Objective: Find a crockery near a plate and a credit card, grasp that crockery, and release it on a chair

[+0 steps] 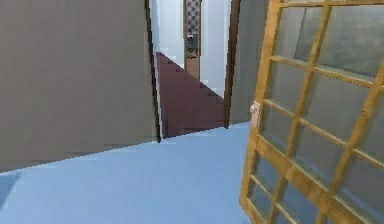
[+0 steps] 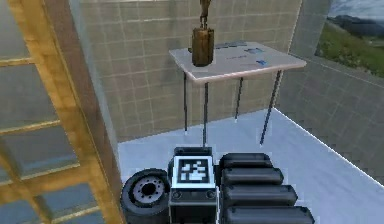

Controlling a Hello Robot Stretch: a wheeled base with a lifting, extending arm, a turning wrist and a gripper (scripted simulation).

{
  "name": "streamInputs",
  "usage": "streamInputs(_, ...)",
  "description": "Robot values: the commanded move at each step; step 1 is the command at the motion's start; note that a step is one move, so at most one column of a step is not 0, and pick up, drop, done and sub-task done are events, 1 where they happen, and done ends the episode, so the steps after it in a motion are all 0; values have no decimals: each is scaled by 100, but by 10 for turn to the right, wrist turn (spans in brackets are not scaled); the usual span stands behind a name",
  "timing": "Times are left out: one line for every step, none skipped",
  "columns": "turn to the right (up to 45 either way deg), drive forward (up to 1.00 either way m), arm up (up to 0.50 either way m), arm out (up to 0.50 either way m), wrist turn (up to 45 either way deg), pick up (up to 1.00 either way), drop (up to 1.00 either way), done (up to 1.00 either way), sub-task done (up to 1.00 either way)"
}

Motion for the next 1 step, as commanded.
streamInputs(-90, 0, 0, 0, 0, 0, 0, 0, 0)
